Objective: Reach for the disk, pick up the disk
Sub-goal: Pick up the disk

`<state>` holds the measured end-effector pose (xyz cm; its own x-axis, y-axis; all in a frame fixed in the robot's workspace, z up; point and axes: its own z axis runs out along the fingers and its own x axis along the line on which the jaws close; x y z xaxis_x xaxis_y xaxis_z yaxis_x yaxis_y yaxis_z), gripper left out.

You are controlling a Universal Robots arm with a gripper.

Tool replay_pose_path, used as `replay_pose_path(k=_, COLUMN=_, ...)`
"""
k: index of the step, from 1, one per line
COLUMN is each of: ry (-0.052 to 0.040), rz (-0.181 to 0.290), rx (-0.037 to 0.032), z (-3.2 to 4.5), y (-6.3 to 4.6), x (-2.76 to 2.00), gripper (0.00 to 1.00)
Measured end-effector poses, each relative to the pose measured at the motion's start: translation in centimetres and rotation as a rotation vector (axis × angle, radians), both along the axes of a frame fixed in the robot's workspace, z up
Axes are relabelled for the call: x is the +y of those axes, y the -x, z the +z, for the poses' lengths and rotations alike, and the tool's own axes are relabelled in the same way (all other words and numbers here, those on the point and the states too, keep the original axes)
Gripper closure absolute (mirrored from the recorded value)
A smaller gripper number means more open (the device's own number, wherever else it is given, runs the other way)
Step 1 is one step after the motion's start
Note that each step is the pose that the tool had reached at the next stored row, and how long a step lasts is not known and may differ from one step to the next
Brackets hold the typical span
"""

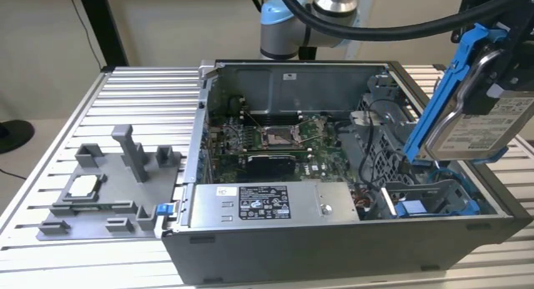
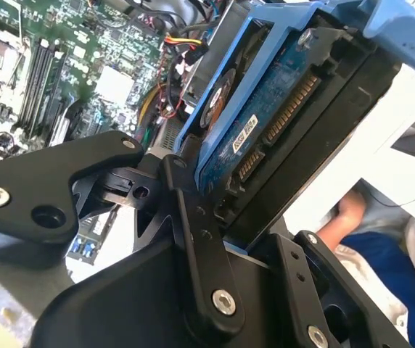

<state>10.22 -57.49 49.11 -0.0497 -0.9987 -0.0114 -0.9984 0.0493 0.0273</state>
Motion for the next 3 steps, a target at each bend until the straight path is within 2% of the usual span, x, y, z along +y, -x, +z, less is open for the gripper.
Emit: replay_pose_path(k=3, ry=0.0, rz=0.0, rx=0.0, z=0.0, y=0.0, x=0.0, gripper=1.0)
